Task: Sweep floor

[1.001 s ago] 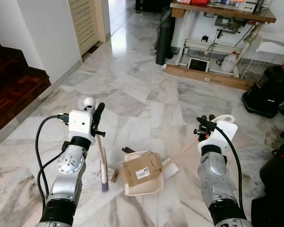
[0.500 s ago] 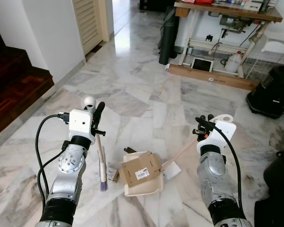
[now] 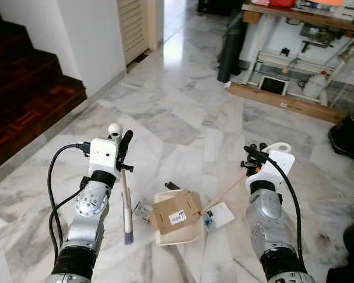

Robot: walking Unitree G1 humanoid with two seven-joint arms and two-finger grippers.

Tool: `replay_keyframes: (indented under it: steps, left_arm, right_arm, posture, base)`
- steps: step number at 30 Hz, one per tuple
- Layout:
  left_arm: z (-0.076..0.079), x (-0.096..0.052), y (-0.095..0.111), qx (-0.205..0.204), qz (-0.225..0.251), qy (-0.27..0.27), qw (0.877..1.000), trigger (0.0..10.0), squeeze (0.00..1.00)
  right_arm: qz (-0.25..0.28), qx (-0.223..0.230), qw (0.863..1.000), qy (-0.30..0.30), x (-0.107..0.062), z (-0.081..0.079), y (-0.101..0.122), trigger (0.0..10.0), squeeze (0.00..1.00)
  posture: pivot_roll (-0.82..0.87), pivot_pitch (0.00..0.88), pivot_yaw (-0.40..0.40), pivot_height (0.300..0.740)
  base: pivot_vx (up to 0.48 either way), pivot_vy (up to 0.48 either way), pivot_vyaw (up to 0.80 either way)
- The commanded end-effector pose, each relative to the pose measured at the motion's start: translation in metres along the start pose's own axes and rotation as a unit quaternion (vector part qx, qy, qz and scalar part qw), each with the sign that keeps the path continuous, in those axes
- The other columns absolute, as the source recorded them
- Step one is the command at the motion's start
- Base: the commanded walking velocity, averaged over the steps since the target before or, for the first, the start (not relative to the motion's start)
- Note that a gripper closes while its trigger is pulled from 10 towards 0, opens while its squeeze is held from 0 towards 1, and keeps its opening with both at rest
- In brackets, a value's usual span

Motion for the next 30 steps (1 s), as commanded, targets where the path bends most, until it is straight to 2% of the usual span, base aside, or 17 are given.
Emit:
replay_keyframes:
  steps: [1, 8, 15, 24, 30]
  left_arm:
    - [-0.008, 0.004, 0.008, 0.013, 0.014, 0.014, 1.000, 10.0, 0.00]
    - [-0.009, 0.001, 0.006, 0.011, 0.010, 0.020, 1.000, 10.0, 0.00]
    - [0.003, 0.006, 0.008, 0.001, 0.014, -0.007, 1.000, 10.0, 0.00]
    - [0.003, 0.003, 0.005, -0.003, 0.006, 0.004, 1.000, 10.0, 0.00]
    - [-0.002, 0.000, 0.003, -0.003, 0.002, 0.020, 1.000, 10.0, 0.00]
  right_arm:
    - [0.028, 0.007, 1.000, 0.012, 0.006, -0.008, 0.018, 10.0, 0.00]
    - [0.027, 0.007, 1.000, 0.012, 0.007, -0.008, 0.017, 10.0, 0.00]
    - [0.024, 0.008, 1.000, 0.014, 0.006, -0.009, 0.016, 10.0, 0.00]
    - [0.020, 0.009, 1.000, 0.013, 0.004, -0.009, 0.013, 10.0, 0.00]
    - [0.009, 0.014, 1.000, 0.013, 0.004, -0.008, 0.009, 10.0, 0.00]
  posture:
    - [0.05, 0.000, -0.071, 0.740]
    - [0.05, 0.000, -0.076, 0.740]
    - [0.06, 0.000, -0.077, 0.740]
    - [0.05, 0.000, -0.072, 0.740]
    - [0.05, 0.000, -0.073, 0.740]
  base:
    - [0.000, 0.000, 0.80]
    - [0.000, 0.000, 0.80]
    - [0.000, 0.000, 0.80]
    - [0.000, 0.000, 0.80]
    - [0.000, 0.000, 0.00]
Point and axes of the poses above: a point about 5 cm out from each wrist's last joint towards the gripper, its own x axis pointing out of the wrist towards the gripper, its own y axis along the axis of the wrist's last joint, z = x × y, the point moved 6 cm from there along x, pointing out of the wrist towards the gripper, and after that the axes turned 9 degrees about x, right-handed, at the moved point
